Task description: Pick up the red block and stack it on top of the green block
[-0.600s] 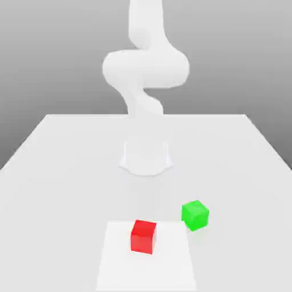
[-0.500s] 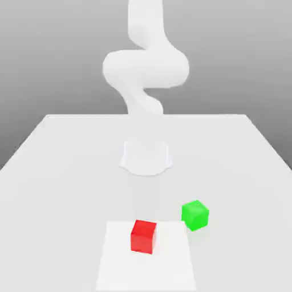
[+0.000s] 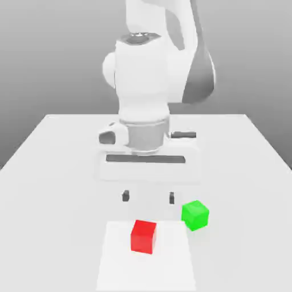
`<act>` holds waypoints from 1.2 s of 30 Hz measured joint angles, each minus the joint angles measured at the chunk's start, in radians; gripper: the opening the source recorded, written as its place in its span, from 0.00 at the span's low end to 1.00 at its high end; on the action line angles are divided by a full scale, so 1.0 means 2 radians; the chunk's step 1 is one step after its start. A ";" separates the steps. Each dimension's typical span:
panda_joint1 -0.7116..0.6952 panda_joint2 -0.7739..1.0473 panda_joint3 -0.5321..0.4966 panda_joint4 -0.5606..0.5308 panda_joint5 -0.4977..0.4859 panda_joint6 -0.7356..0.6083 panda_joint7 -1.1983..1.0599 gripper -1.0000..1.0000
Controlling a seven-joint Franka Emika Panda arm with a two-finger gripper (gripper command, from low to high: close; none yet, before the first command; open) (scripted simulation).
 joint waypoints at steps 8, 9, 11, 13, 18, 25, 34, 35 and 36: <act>-0.004 0.123 0.004 0.001 -0.011 0.102 0.013 0.50; -0.007 0.138 0.007 0.002 -0.009 0.114 0.012 0.00; -0.007 0.138 0.007 0.002 -0.009 0.114 0.012 0.00; -0.007 0.138 0.007 0.002 -0.010 0.115 0.013 0.00; -0.007 0.118 0.005 0.000 -0.015 0.098 0.016 0.00; -0.002 0.014 0.014 -0.023 -0.012 0.014 0.014 0.00; 0.128 -0.114 0.090 -0.108 0.030 -0.028 -0.020 0.00; 0.131 -0.103 0.093 -0.109 0.030 -0.015 -0.020 0.00; 0.131 -0.089 0.094 -0.110 0.030 -0.001 -0.019 0.00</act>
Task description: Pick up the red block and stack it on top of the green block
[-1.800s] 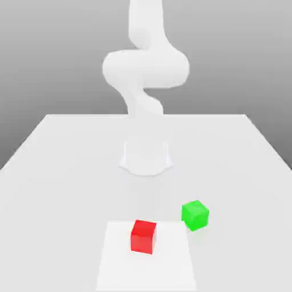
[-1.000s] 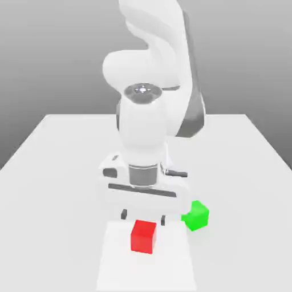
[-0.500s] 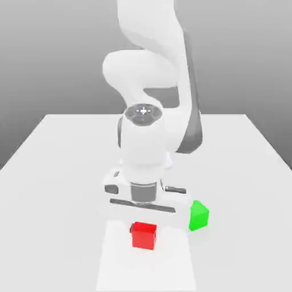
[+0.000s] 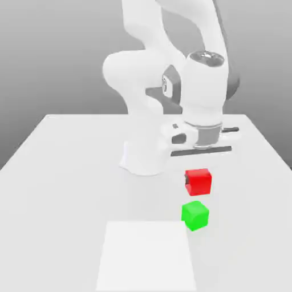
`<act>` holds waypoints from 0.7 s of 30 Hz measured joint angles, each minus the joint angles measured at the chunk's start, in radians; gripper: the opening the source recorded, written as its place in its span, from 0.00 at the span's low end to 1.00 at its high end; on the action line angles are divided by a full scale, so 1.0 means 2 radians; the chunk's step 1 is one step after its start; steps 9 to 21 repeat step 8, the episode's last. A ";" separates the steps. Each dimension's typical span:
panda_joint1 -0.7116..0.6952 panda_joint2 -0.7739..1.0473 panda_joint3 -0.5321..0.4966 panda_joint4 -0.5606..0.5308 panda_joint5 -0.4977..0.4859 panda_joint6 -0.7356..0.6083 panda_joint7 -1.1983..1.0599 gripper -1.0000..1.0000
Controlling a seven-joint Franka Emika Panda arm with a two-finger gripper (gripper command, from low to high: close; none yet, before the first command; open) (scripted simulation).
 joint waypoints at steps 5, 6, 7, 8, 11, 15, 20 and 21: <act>-0.009 0.086 0.002 0.002 -0.030 0.084 0.020 0.00; -0.012 0.099 0.000 0.002 -0.041 0.096 0.028 1.00; -0.013 0.099 0.000 0.002 -0.041 0.096 0.028 1.00; -0.012 0.099 0.000 0.002 -0.041 0.096 0.028 1.00; -0.012 0.099 0.000 0.002 -0.041 0.096 0.028 1.00; -0.012 0.099 0.000 0.002 -0.041 0.096 0.028 1.00; -0.012 0.099 0.000 0.002 -0.041 0.096 0.028 1.00; -0.012 0.099 0.000 0.002 -0.041 0.096 0.028 1.00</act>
